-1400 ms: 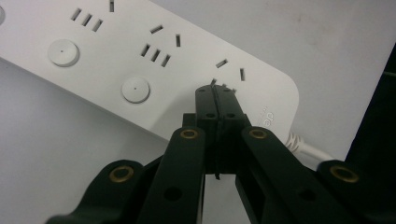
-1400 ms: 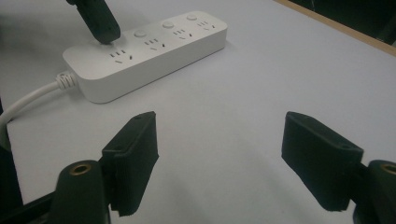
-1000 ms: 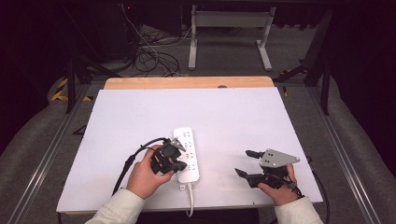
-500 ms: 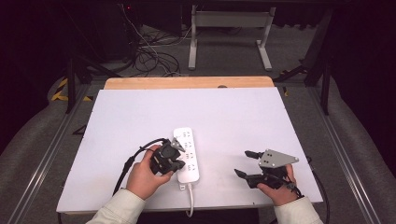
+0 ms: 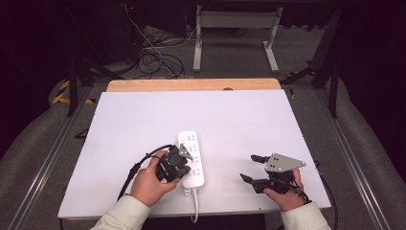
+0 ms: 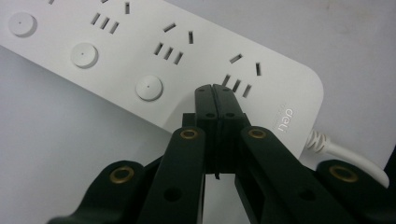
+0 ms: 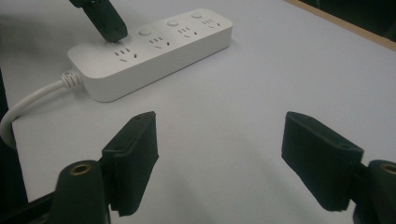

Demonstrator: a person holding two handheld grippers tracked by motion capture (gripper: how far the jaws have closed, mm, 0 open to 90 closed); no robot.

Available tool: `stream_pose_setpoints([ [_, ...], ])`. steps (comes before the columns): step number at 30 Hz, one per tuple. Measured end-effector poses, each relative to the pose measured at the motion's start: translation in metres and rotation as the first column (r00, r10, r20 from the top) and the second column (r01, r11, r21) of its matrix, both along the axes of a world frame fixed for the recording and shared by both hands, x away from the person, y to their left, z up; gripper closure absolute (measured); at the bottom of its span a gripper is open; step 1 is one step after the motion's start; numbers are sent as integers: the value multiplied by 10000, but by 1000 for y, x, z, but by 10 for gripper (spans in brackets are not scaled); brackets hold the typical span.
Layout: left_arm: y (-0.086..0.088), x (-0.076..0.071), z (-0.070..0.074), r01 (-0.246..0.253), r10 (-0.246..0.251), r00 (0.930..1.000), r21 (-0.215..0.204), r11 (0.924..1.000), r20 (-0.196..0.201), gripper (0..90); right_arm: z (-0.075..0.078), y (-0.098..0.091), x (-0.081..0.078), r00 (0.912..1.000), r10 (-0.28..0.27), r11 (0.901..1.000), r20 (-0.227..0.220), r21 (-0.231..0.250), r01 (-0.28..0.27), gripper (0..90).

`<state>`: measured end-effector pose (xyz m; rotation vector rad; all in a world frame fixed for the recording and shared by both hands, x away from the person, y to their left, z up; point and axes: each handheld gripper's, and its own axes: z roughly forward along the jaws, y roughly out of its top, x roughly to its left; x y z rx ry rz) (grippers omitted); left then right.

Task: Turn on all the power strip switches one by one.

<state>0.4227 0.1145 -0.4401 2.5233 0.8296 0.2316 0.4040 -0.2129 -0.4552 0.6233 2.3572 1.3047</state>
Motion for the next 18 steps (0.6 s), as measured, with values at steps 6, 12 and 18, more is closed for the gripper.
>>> stream_pose_setpoints([
  [6, -8, -6, 0, -78, 53, 9991, 603, 9981, 429, 900, 0, 0, 0, 10000, -6, 10000, -35, 10, 6, 276],
  [12, -11, -8, -1, -128, 85, 9982, 723, 9973, 592, 900, -1, 1, 0, 10000, -23, 10000, -50, -1, 23, 276],
  [18, -2, -4, 2, 9, -11, 9975, 28, 10000, 709, 900, 0, -1, 0, 10000, -43, 10000, 35, -24, 43, 275],
])
